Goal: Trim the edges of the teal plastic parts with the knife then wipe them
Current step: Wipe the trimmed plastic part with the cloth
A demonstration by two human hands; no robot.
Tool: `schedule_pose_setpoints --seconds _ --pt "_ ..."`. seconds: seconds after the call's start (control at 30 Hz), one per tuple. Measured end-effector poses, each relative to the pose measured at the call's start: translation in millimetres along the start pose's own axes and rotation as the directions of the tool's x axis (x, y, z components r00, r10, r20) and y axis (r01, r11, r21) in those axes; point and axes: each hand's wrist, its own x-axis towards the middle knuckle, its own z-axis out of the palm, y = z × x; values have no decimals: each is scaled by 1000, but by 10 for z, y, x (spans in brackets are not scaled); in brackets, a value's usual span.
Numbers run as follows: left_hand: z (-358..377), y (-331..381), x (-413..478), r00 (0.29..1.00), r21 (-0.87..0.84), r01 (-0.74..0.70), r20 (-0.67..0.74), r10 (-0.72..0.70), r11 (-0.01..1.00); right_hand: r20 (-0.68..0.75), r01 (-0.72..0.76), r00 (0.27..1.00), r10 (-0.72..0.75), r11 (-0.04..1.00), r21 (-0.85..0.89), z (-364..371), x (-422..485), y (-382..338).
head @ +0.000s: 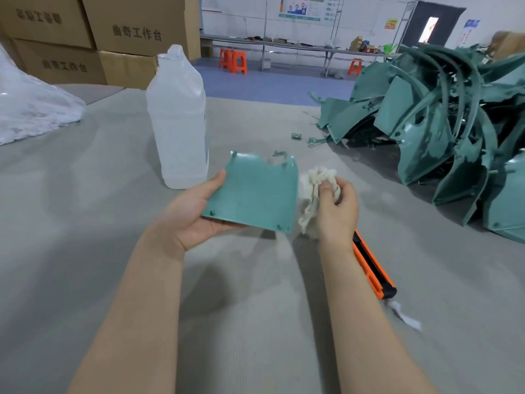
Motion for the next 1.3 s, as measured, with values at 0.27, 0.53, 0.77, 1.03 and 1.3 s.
schedule_pose_setpoints --seconds 0.27,0.53,0.77,1.03,1.3 --pt "98 -6 -57 998 -33 -9 60 11 999 274 -84 958 84 996 -11 208 -227 -88" --pt "898 -400 -75 885 335 -457 82 458 824 64 -350 932 357 835 425 248 -176 -144" --pt "836 -290 -70 778 247 -584 -101 620 773 284 -417 909 305 652 633 153 -136 -265" --pt "508 -55 -166 874 124 -486 71 481 865 389 -493 869 307 462 737 91 -61 -267" --pt "137 96 -307 927 90 -342 195 321 935 306 -619 754 581 472 628 -178 170 -190"
